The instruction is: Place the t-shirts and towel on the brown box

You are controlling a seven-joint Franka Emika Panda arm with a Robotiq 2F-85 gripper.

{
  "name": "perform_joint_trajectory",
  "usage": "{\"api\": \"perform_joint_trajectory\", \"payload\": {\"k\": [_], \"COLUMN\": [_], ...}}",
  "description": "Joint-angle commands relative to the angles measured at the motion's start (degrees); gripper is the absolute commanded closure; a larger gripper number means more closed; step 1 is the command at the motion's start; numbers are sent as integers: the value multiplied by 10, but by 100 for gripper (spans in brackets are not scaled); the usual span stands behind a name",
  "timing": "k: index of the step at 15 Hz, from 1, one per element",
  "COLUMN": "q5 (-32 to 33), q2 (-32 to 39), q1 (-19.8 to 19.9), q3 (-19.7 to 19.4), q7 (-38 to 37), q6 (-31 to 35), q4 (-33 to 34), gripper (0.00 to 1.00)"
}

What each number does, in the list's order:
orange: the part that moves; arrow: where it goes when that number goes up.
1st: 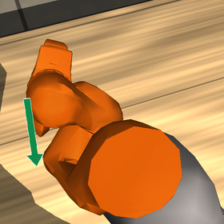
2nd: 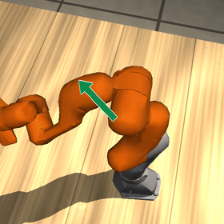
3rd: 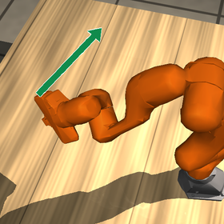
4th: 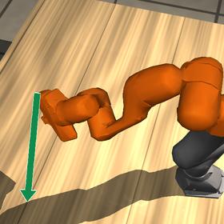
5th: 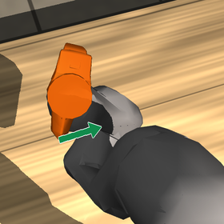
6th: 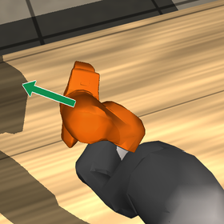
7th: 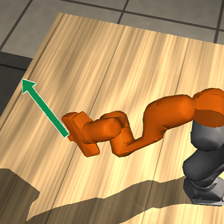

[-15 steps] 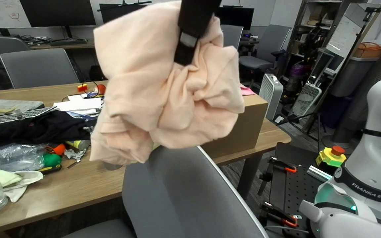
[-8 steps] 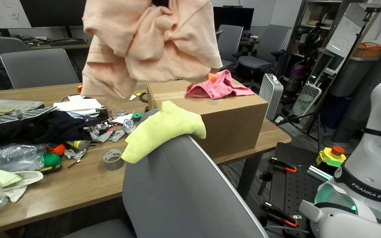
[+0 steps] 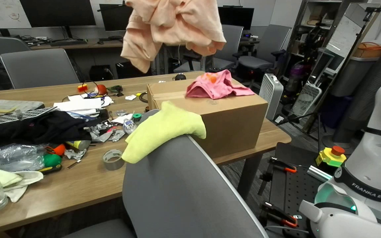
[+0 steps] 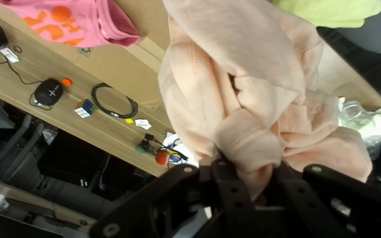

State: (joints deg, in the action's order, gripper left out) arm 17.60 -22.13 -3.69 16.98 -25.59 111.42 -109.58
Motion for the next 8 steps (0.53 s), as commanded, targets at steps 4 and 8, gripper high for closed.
{"api": "perform_joint_trajectory", "payload": {"k": [4,8], "q5": [-5,8], "q2": [-41,-39], "q1": [51,88], "q3": [-85,-108], "q7": [6,-16], "q6": [-13,-9], "q4": [1,4], "gripper": [96,96]}}
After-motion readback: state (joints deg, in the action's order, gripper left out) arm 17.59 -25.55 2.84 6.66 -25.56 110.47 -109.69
